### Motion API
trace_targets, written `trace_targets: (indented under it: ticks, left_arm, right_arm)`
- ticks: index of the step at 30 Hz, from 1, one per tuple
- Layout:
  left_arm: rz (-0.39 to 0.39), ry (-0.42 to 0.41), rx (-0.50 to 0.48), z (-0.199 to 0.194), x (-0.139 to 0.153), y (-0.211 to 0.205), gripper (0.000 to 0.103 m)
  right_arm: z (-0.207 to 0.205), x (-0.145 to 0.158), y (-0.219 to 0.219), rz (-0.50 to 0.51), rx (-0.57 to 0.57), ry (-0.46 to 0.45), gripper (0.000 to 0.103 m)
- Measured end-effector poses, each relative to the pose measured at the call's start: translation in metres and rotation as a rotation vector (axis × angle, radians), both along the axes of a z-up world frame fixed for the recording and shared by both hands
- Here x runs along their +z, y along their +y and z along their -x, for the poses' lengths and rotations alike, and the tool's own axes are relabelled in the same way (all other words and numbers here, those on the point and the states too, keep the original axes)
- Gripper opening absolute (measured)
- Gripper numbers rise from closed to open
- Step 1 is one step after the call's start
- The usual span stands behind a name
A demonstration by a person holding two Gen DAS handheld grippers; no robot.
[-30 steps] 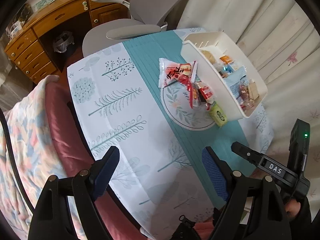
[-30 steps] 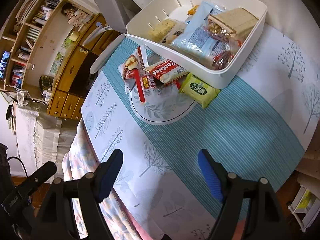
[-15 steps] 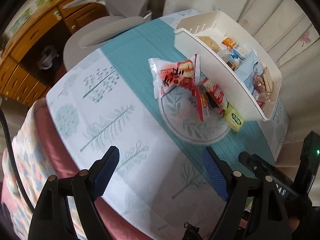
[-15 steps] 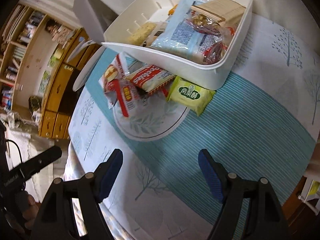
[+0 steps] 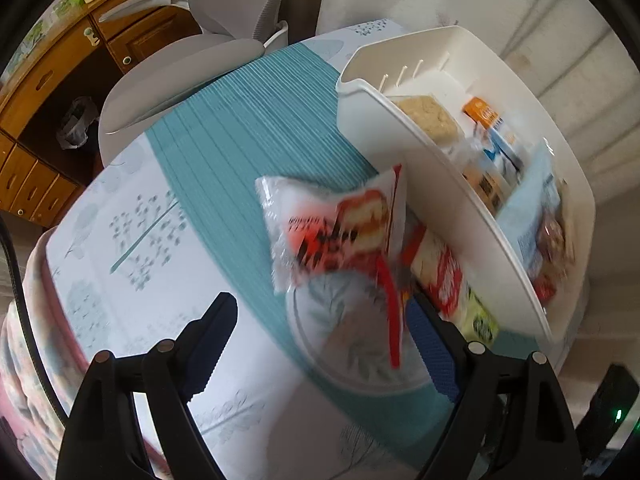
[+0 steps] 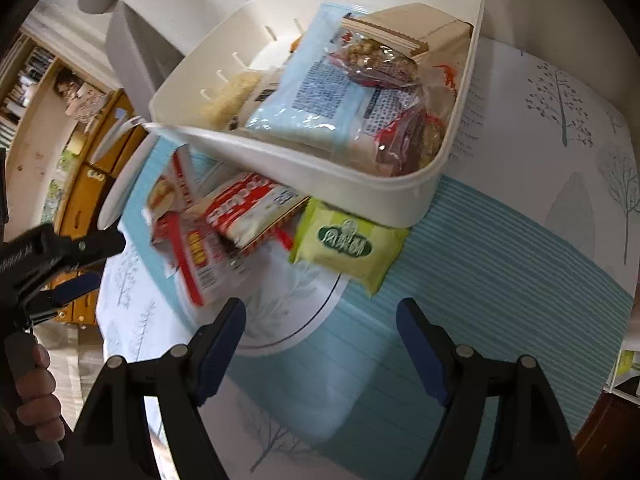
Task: Organize snacks
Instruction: 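Grasp the clear red-printed snack bag with the left tool while the right tool grasps the green pack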
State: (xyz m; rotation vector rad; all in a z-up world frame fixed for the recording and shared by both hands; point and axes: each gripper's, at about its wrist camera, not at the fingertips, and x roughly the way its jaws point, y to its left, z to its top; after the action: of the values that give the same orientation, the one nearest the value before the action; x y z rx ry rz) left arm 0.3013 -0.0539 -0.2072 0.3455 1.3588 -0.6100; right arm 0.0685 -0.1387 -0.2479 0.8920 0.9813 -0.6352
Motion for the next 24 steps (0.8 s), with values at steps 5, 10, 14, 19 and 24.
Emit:
trace_targets:
  ticks: [5,10,14,19,24]
  left_arm:
    - [0.001,0.028,0.047,-0.011,-0.023,-0.019,0.085]
    - [0.009,0.061,0.111,-0.02,-0.039,-0.024,0.085]
    - [0.013,0.078,0.153,-0.025,-0.049,-0.027,0.085]
    - [0.029,0.102,0.199,-0.031,-0.059,-0.03,0.085]
    - [0.049,0.12,0.223,-0.035,-0.068,-0.034,0.081]
  right_arm:
    - [-0.008,-0.006,-0.007,0.038,-0.033,0.024,0.078]
    - [-0.019,-0.01,-0.012,0.079,-0.041,0.047,0.078]
    - [-0.024,-0.016,-0.015,0.078,-0.046,0.068,0.078]
    - [-0.037,-0.026,-0.017,0.065,-0.03,0.137,0.078]
    - [-0.046,-0.028,-0.018,0.085,-0.012,0.161,0.078]
